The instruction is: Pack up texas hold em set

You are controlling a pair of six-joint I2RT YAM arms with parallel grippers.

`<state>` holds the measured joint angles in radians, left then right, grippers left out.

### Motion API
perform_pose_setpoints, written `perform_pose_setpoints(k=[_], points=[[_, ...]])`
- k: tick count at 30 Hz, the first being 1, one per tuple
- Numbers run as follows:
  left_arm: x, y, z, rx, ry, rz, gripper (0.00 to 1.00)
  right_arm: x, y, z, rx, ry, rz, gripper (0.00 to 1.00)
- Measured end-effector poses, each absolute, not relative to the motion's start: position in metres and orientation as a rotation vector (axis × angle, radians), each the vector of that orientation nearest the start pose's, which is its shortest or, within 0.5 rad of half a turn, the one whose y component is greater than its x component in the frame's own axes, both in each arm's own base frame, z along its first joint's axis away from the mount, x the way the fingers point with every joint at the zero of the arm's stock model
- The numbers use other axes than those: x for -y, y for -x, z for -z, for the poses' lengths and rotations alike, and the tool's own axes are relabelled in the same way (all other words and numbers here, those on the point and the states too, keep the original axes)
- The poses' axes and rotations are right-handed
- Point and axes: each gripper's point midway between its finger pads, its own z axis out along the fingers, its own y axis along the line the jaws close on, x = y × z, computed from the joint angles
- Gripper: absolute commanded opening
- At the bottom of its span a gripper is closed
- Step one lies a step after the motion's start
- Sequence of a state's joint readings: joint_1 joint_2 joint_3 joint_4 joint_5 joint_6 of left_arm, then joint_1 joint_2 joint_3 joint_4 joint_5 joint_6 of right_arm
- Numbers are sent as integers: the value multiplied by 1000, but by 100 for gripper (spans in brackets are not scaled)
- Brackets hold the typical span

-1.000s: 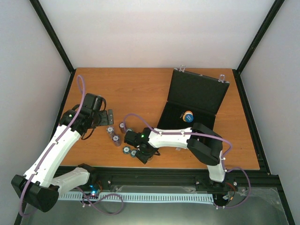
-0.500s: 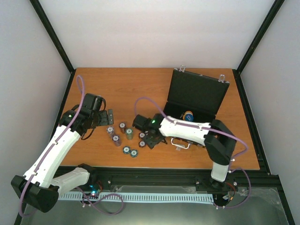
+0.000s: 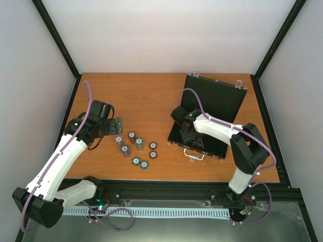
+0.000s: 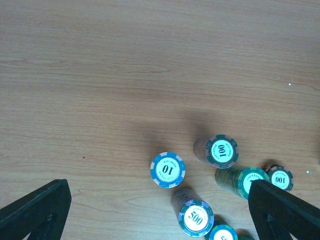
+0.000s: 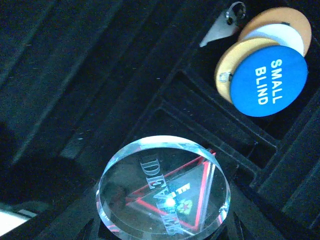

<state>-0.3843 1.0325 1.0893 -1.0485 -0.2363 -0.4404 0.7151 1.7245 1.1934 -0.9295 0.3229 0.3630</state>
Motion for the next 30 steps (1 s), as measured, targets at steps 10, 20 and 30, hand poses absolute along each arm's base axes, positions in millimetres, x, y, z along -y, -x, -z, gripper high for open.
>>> perform_pose_setpoints(k=[10, 20, 30], points=[[60, -255, -209, -2528, 160, 20, 100, -143, -285, -49, -2855, 369, 343, 60], [61, -257, -204, -2548, 173, 14, 100, -130, -299, -47, -2844, 270, 315, 59], [61, -259, -199, -2565, 180, 5, 100, -135, -302, -35, -2859, 277, 289, 60]])
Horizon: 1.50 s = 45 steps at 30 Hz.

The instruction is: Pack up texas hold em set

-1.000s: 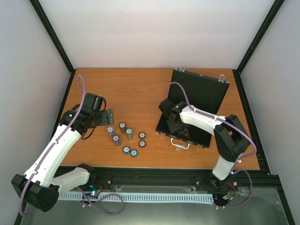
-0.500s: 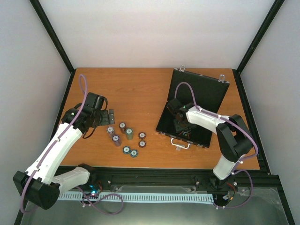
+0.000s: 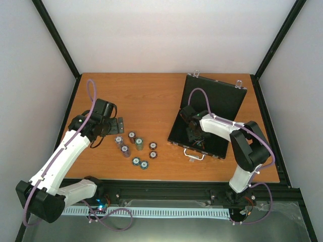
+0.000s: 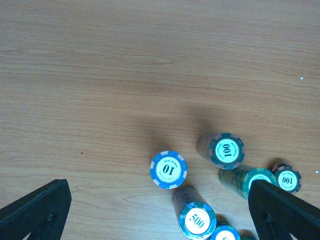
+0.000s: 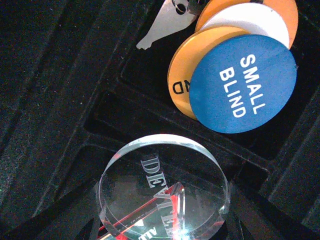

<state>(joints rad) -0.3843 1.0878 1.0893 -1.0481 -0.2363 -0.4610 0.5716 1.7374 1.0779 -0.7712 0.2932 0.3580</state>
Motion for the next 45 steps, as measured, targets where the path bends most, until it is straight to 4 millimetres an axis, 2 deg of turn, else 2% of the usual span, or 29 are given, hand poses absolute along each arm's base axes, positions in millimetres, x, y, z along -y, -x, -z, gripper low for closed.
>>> perform_pose_setpoints(k=[3, 5, 9, 12, 23, 31, 45], points=[[61, -259, -198, -2567, 180, 3, 100, -136, -302, -34, -2860, 276, 280, 67], [62, -259, -198, -2568, 180, 3, 100, -137, -302, -34, -2862, 277, 275, 74], [62, -261, -195, -2578, 179, -3, 100, -139, -298, -28, -2890, 288, 250, 96], [63, -263, -192, -2585, 178, -6, 100, -138, -298, -27, -2895, 292, 249, 100], [64, -266, -193, -2577, 179, -1, 100, -142, -296, -34, -2897, 303, 206, 100], [65, -268, -194, -2569, 179, 4, 100, -180, -311, -74, -2832, 351, -53, 100], [65, -268, -194, -2567, 178, 4, 100, -205, -302, -78, -2842, 464, -182, 100]])
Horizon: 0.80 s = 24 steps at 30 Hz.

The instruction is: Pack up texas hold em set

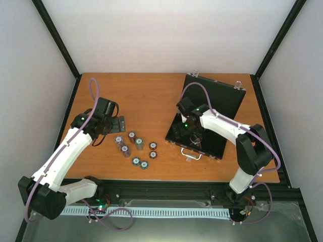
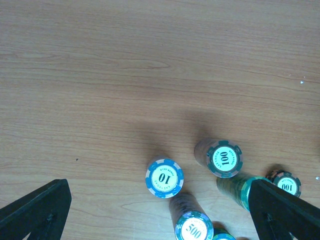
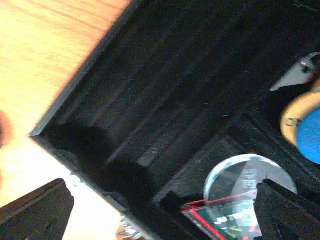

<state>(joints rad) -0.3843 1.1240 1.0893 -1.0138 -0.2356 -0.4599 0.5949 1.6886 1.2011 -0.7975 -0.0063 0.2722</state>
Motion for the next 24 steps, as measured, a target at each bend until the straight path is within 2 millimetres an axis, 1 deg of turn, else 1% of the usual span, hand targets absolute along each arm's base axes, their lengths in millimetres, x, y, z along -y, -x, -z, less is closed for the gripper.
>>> perform_pose_setpoints(k=[4, 5, 10, 14, 17, 19, 24], points=[[65, -268, -197, -2564, 172, 3, 100, -231, -291, -90, -2808, 570, -206, 100], [65, -269, -200, -2560, 168, 4, 100, -239, -287, -92, -2798, 599, -218, 100], [66, -273, -220, -2521, 168, 23, 100, -265, -264, -96, -2786, 693, -242, 100], [65, -269, -224, -2515, 168, 26, 100, -294, -248, -104, -2763, 768, -271, 100], [63, -264, -227, -2512, 165, 27, 100, -314, -237, -106, -2752, 814, -286, 100], [63, -262, -229, -2508, 160, 31, 100, -323, -229, -103, -2757, 837, -286, 99], [61, -258, -234, -2503, 149, 32, 100, -332, -215, -93, -2790, 856, -266, 97]])
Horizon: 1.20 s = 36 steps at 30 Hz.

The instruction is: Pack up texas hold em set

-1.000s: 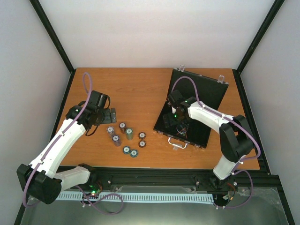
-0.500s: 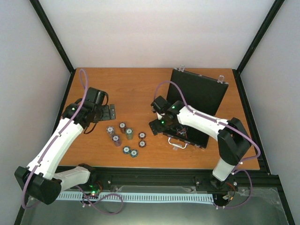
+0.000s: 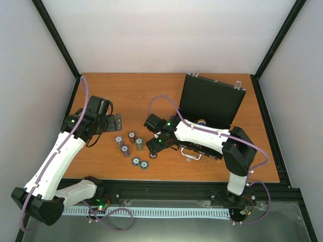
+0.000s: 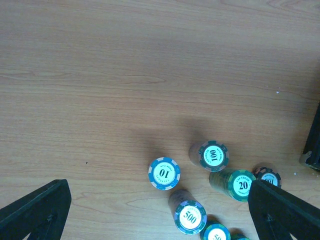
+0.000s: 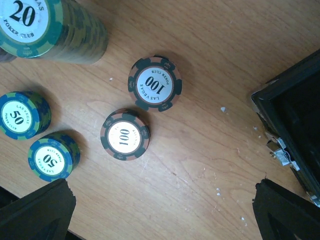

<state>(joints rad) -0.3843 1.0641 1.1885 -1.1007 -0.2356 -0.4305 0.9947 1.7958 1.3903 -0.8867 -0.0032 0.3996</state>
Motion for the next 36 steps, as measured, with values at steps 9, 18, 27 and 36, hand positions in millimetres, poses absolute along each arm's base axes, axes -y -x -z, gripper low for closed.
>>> perform_pose_setpoints(k=[9, 18, 27, 36], points=[[59, -252, -239, -2495, 134, 32, 100, -342, -219, -87, -2818, 811, -247, 94], [57, -248, -244, -2476, 136, 43, 100, -357, -207, -65, -2858, 865, -189, 87], [57, -247, -245, -2473, 130, 44, 100, -356, -205, -57, -2887, 849, -170, 83], [57, -246, -245, -2473, 124, 47, 100, -360, -200, -45, -2905, 875, -145, 81]])
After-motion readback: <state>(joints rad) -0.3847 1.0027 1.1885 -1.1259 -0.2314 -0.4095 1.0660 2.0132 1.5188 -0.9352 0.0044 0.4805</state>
